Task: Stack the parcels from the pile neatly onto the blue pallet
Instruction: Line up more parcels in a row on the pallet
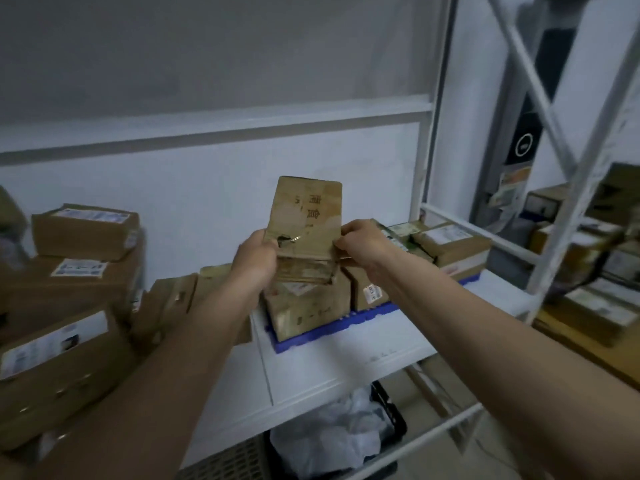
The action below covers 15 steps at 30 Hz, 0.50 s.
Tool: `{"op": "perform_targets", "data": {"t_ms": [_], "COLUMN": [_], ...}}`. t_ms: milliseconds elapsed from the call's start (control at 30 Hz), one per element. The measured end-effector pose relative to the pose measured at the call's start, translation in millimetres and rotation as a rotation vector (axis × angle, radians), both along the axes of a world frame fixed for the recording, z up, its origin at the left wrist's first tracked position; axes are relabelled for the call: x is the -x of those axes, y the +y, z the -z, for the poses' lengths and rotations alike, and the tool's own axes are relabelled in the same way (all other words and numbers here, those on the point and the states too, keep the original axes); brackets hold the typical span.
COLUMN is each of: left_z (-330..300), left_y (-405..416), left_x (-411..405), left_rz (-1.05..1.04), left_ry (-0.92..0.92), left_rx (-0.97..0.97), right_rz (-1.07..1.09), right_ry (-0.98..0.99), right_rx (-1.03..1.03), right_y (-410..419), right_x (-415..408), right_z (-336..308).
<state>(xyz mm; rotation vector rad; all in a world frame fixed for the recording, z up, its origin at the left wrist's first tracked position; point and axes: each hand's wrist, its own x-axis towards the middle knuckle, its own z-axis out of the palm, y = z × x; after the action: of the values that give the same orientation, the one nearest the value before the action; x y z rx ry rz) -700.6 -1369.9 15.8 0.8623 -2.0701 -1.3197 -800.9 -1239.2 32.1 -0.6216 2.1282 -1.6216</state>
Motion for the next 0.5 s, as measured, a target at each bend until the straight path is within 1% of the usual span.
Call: {"op": "perform_targets", "data": {"t_ms": [133,267,400,500], "left_z": [3.4,8.3,11.3,10.8], "left_y": [38.1,71.1,95.9,109.3], "left_x": [80.9,147.8,203.2,239.8], "left_rz": [0.070,0.107,0.133,0.187], "left_ry": [-0.010,-0.014,-0.103,-0.222], "left_rx": [-0.016,0.037,0.126,0.190], "right_rz": [0.063,0.106,0.173,0.200], "right_ry": [-0.009,-0.016,0.000,-0.016], "right_rx": [0.004,-0.015,-0.043,-0.073], "right_y": [49.9,87.5,106.9,109.2], "right_x": [70.9,132.4,186.8,218.5], "right_z": [0.9,4.5,12.4,19.0]}}
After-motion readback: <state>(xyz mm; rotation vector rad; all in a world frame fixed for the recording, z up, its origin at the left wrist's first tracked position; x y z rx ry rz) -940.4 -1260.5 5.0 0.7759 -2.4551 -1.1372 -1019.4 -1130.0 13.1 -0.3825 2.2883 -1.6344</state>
